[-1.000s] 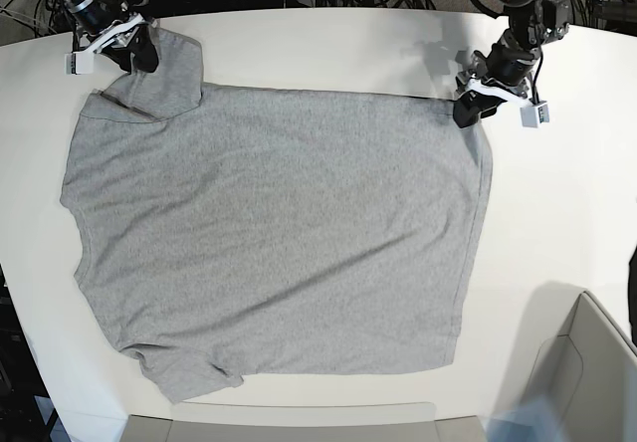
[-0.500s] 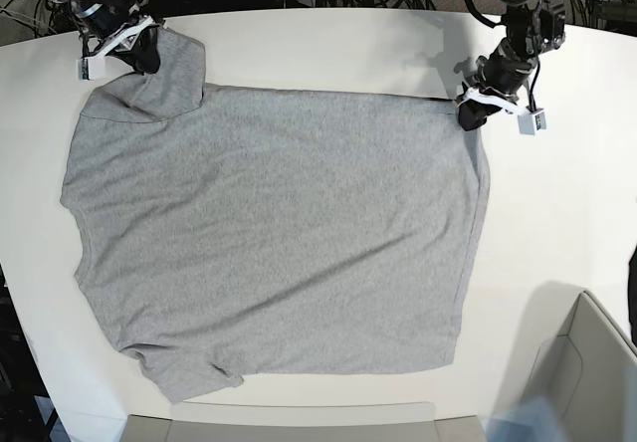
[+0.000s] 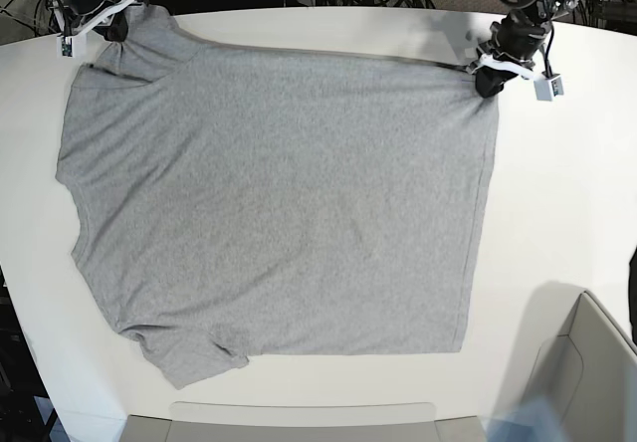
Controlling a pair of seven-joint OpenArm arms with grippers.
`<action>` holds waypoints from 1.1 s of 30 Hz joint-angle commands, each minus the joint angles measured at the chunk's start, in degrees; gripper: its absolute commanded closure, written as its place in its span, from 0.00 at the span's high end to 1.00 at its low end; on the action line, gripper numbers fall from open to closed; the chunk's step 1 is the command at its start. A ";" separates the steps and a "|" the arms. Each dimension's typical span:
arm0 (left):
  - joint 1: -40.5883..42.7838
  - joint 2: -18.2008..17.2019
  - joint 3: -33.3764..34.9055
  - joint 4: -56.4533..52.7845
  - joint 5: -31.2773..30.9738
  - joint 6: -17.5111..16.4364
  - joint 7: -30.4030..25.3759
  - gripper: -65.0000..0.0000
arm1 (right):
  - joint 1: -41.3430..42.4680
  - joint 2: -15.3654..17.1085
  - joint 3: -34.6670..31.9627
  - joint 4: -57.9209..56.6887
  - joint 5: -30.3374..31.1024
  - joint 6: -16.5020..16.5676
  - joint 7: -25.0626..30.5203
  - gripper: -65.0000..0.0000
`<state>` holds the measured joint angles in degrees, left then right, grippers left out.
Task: Fold the T-shirt properly
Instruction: 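Grasp the collar-side corners of the grey shirt with both grippers, then pull the grasped edge toward the hem, folding the shirt over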
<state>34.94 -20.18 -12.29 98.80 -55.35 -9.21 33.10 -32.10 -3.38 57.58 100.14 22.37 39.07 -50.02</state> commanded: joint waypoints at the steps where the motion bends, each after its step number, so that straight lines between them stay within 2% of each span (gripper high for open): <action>1: 1.76 -0.43 -1.29 1.81 -0.08 -0.41 -0.88 0.00 | -1.18 0.26 1.01 0.21 -2.46 0.93 -2.68 0.00; 6: 5.81 -0.34 -2.08 6.29 0.28 -0.41 -0.88 0.00 | 0.40 -1.24 8.48 1.62 -3.78 0.93 -2.68 0.00; 9: 6.78 -0.17 -2.17 9.28 2.83 0.03 -0.88 0.00 | 1.46 -1.77 9.10 5.23 -6.41 0.93 -2.77 0.00; 14: 6.42 3.61 -2.25 10.87 8.28 0.20 -0.36 0.00 | 5.42 -2.65 9.10 8.92 -11.16 0.93 -2.86 0.00; 19: 6.60 5.20 -1.64 13.77 11.53 6.88 -0.27 0.00 | 10.16 -2.56 9.01 9.97 -17.84 0.93 -2.95 0.00; 25: 6.16 5.11 -1.64 16.40 11.62 11.54 0.70 0.00 | 14.82 -2.29 8.84 9.97 -23.29 0.93 -2.95 0.00; 29: 1.33 5.28 -1.64 16.14 11.62 13.12 6.50 0.00 | 17.90 -1.06 8.13 9.80 -26.28 0.93 -2.95 0.00; 33: -3.07 5.37 -2.08 16.14 11.62 13.12 10.37 0.00 | 20.54 -0.62 4.44 9.80 -30.24 0.93 -2.95 0.00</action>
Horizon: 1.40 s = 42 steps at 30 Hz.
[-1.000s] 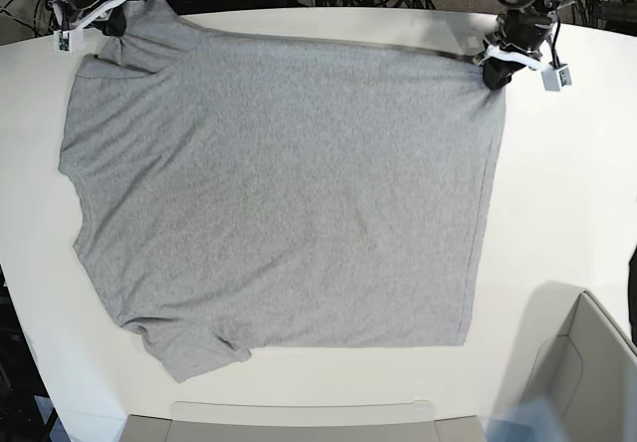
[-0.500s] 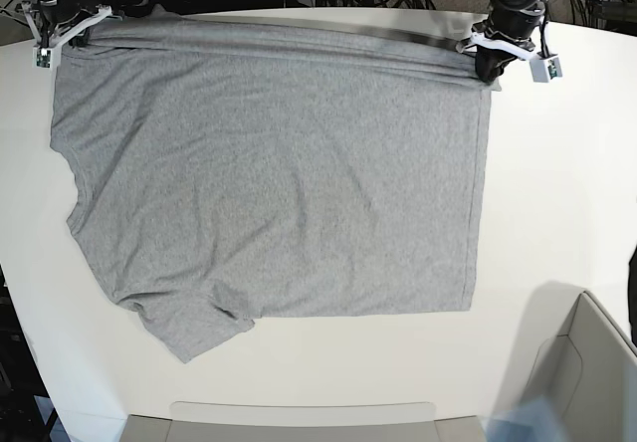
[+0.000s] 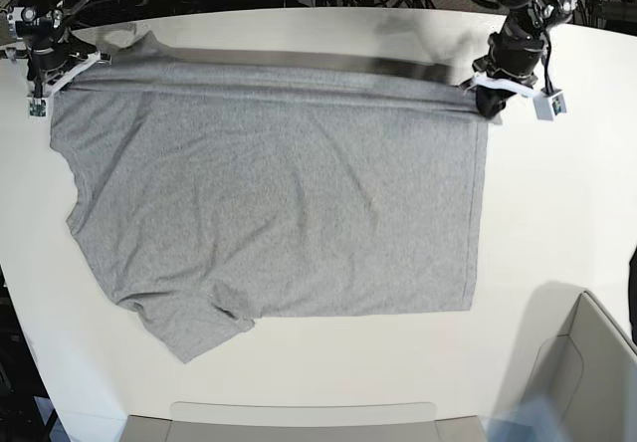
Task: Fold the T-shirt properly
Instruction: 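Pull the grasped edge toward the hem, folding the shirt over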
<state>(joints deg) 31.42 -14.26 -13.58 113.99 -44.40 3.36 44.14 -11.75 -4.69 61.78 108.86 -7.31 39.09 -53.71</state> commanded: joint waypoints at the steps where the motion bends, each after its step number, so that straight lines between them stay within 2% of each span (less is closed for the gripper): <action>1: -0.69 -0.55 -0.88 0.95 0.75 0.64 -0.14 0.00 | 0.98 0.69 -0.28 0.99 -1.08 0.91 0.75 0.00; 4: -3.77 -0.55 -0.53 0.33 0.75 3.99 2.06 0.00 | 3.70 0.69 -0.81 0.90 -2.84 0.91 0.75 0.00; 6: -5.79 -0.64 -0.44 0.07 0.75 4.86 3.46 0.00 | 5.73 0.86 -1.95 0.90 -4.69 0.91 0.92 0.00; 12: -11.07 -0.82 -0.70 -4.06 0.75 4.95 5.40 0.00 | 10.47 0.69 -7.05 0.81 -9.79 0.91 1.01 0.00; 18: -14.32 -0.90 -0.70 -6.96 0.75 4.95 6.01 0.00 | 14.69 0.86 -7.93 -2.18 -12.78 0.91 1.45 0.00; 20: -15.11 -0.99 -0.44 -7.93 0.84 4.95 6.01 0.00 | 16.10 0.60 -7.93 -4.11 -14.97 0.91 4.79 0.00; 24: -17.40 -0.99 -0.35 -10.65 0.84 4.95 6.01 0.00 | 17.95 -1.69 -7.32 -9.47 -19.72 0.91 15.96 0.00; 28: -18.72 -0.99 -0.35 -11.80 0.84 4.95 6.01 0.00 | 18.03 -2.12 -7.76 -13.43 -20.51 0.91 23.43 0.00; 32: -20.56 -0.99 -0.26 -12.94 0.93 4.95 6.01 0.00 | 19.62 -1.77 -7.76 -16.16 -20.60 0.91 24.04 0.00; 37: -23.55 -0.82 1.14 -13.38 7.44 4.78 6.10 0.00 | 22.43 -1.69 -7.84 -16.33 -22.27 0.91 24.22 0.00; 42: -24.08 -0.82 2.55 -13.38 9.02 4.95 6.10 0.00 | 25.24 -1.69 -8.20 -16.42 -23.06 0.91 24.31 0.00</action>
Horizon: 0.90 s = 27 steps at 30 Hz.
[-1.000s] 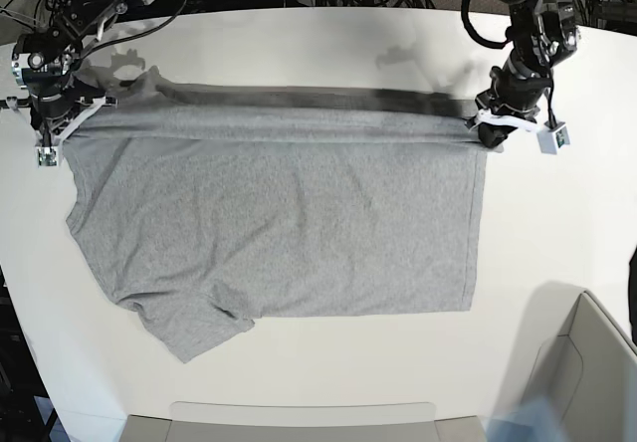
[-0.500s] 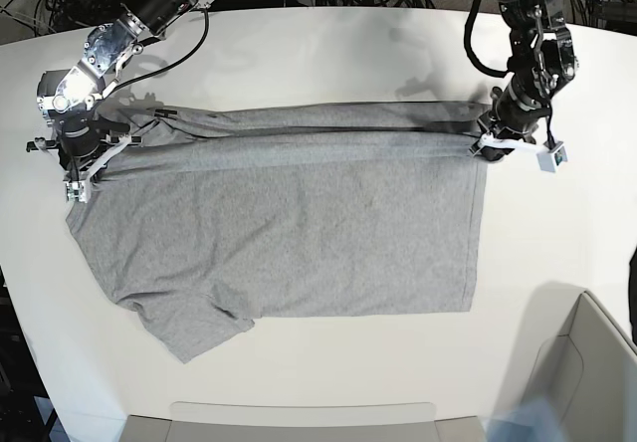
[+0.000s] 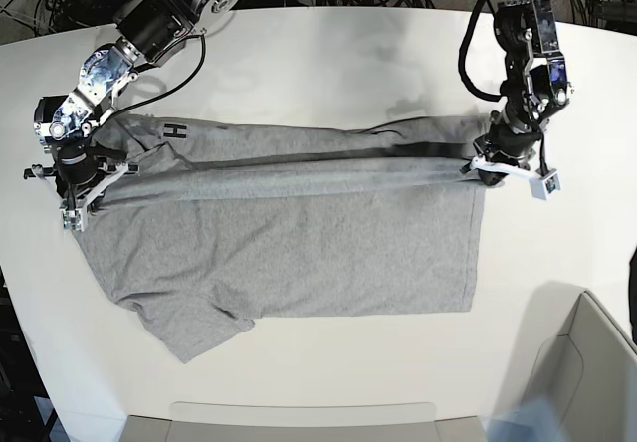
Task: Fold the T-shirt properly
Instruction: 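Pull the grasped edge toward the hem, folding the shirt over, then open both grippers and release the folded edge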
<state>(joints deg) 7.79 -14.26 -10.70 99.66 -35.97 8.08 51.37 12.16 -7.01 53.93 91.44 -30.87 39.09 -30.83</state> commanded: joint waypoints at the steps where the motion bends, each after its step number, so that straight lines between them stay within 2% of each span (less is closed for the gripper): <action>1: -0.45 -0.82 -0.42 0.96 0.58 0.23 -1.13 0.00 | 1.86 0.63 -1.32 1.00 0.41 0.91 1.42 0.00; 8: -0.63 -0.82 -0.07 -0.54 0.84 0.06 -1.22 0.00 | 1.95 0.90 -10.81 -1.90 0.32 0.91 1.42 0.00; 11: -2.47 -0.82 -0.07 -3.44 0.84 -0.21 -1.22 0.00 | 1.77 2.57 -14.94 -5.50 0.68 -2.21 1.42 0.00; 14: -2.74 -0.82 -0.07 -4.84 0.84 -0.21 -1.22 0.00 | 2.12 2.65 -16.26 -7.61 0.68 -3.79 1.42 0.00; 18: -2.74 -0.82 0.02 -4.76 0.84 -0.30 -1.22 0.00 | 2.21 2.30 -16.61 -7.61 0.76 -3.88 1.42 0.00; 20: -2.74 -0.73 0.02 -4.76 0.76 -0.30 -1.22 0.10 | 2.21 2.30 -16.61 -7.53 0.68 -4.06 1.33 0.00; 22: -2.74 -0.73 0.28 -4.67 0.76 -0.30 -1.22 0.22 | 2.30 2.30 -16.17 -7.09 0.68 -4.15 1.33 0.09; 24: -2.74 -0.90 1.78 -4.67 0.76 -0.30 -1.22 0.30 | 1.95 2.65 -16.61 -6.12 0.68 -3.44 0.98 0.21; 27: -2.74 -0.99 4.06 -4.23 0.84 -0.30 -1.22 0.35 | 1.86 2.74 -16.61 -4.54 0.68 0.43 0.90 0.39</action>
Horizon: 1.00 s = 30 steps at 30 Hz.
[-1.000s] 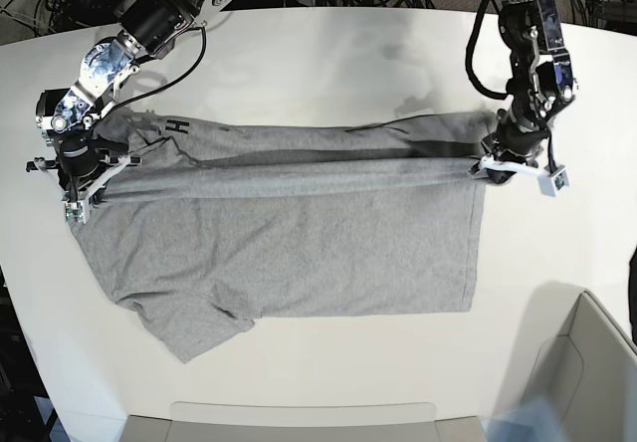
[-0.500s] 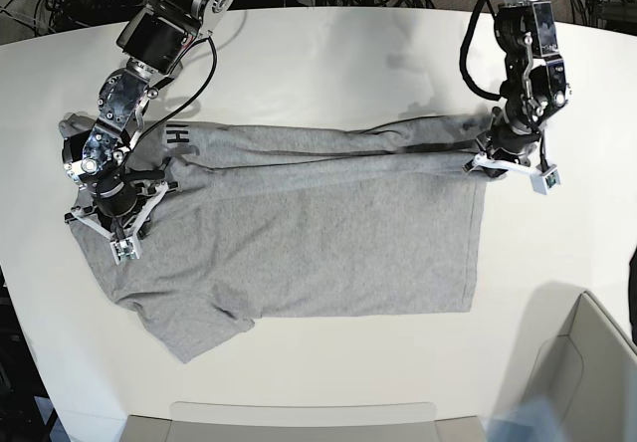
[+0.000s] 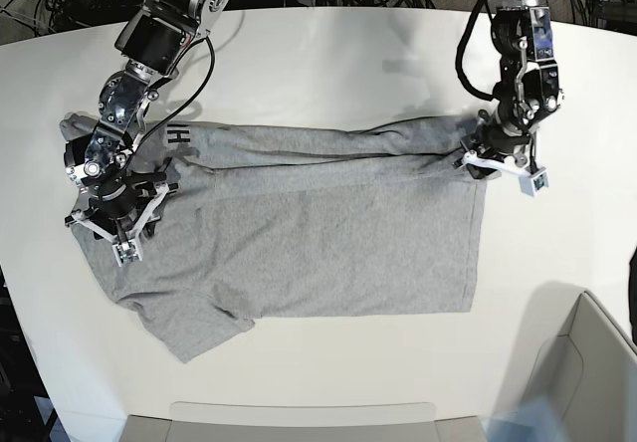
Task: Fold the T-shirt properly
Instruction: 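Open both grippers and release the folded edge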
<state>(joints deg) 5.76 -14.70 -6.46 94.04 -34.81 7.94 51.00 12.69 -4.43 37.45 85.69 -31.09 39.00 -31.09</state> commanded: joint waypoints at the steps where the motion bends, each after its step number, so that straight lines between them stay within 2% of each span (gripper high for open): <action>1: -0.70 -0.55 0.00 1.92 -0.31 -0.08 -0.85 0.35 | 1.51 0.16 -0.05 2.00 0.89 1.00 1.16 0.44; 3: -0.44 -0.38 -0.18 3.50 -0.31 0.19 -0.85 0.35 | 1.51 -0.10 0.48 3.94 0.98 1.00 1.07 0.47; 8: 0.53 -0.47 -0.71 8.60 -0.31 0.36 -0.32 0.35 | 1.07 -0.45 4.97 10.88 4.50 1.00 0.01 0.47; 12: 3.34 -0.47 -0.79 12.20 -0.31 0.36 1.44 0.35 | 0.02 1.31 10.68 14.93 5.55 1.00 -9.83 0.47; 14: 4.83 -0.47 -0.79 13.17 -0.31 0.36 1.52 0.35 | -0.42 2.62 16.39 15.89 6.96 1.00 -15.28 0.47; 16: 5.98 -0.38 -0.79 13.43 -0.31 0.36 1.52 0.35 | -1.22 3.85 20.70 15.89 7.49 1.00 -18.18 0.47; 20: 7.30 -0.29 -0.71 13.52 -0.31 0.10 1.35 0.35 | -3.68 5.00 26.33 13.25 7.84 1.00 -16.69 0.47; 25: 7.65 -0.29 -0.71 13.52 -0.31 0.27 1.35 0.35 | -4.56 4.82 26.24 7.80 7.75 1.00 -9.74 0.47; 30: 8.09 -0.29 -0.71 13.52 -0.31 0.36 1.35 0.35 | -3.85 4.65 26.15 5.34 8.45 1.00 -8.78 0.47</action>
<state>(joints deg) 14.15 -14.44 -6.96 106.39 -34.89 8.29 53.54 7.75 -0.51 63.75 90.17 -23.62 39.11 -40.73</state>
